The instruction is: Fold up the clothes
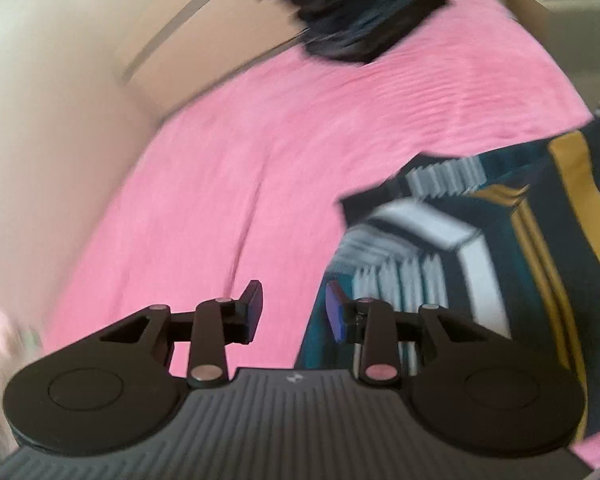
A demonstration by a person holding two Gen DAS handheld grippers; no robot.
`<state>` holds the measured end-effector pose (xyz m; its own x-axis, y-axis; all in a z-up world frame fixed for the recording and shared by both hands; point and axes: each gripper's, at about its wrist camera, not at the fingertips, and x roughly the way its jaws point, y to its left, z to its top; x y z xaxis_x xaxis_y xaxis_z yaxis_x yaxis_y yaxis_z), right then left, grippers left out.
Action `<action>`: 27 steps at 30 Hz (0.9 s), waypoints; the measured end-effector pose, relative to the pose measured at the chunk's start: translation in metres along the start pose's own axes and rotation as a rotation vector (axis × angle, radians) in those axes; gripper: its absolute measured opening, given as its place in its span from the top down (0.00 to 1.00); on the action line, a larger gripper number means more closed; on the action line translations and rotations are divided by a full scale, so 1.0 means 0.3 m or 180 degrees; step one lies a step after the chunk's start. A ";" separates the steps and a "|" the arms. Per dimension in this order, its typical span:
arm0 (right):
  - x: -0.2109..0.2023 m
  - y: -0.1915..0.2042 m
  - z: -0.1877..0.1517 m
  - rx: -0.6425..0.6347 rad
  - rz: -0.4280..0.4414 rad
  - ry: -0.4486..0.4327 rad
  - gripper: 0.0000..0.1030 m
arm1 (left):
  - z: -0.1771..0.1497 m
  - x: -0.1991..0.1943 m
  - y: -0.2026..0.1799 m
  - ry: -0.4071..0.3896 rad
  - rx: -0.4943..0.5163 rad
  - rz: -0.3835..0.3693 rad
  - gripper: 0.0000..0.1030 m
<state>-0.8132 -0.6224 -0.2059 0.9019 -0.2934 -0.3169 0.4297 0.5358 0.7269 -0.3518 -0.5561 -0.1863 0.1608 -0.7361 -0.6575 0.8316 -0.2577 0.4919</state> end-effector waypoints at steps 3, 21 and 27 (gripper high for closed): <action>0.053 -0.002 0.011 0.0155 -0.0129 0.0026 0.18 | -0.058 -0.025 0.061 0.0062 -0.0357 -0.0106 0.70; 0.006 0.094 0.195 -0.0190 0.0216 -0.0244 0.93 | -0.056 0.173 0.128 0.0293 -0.1340 -0.0951 0.92; -0.017 -0.130 0.069 0.0312 -0.0285 0.0046 0.92 | 0.014 0.121 0.079 -0.0084 -0.1337 -0.0834 0.91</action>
<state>-0.8354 -0.6581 -0.2200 0.8611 -0.3248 -0.3913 0.5027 0.4278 0.7512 -0.3285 -0.5914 -0.1962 -0.0915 -0.6974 -0.7109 0.9855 -0.1658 0.0358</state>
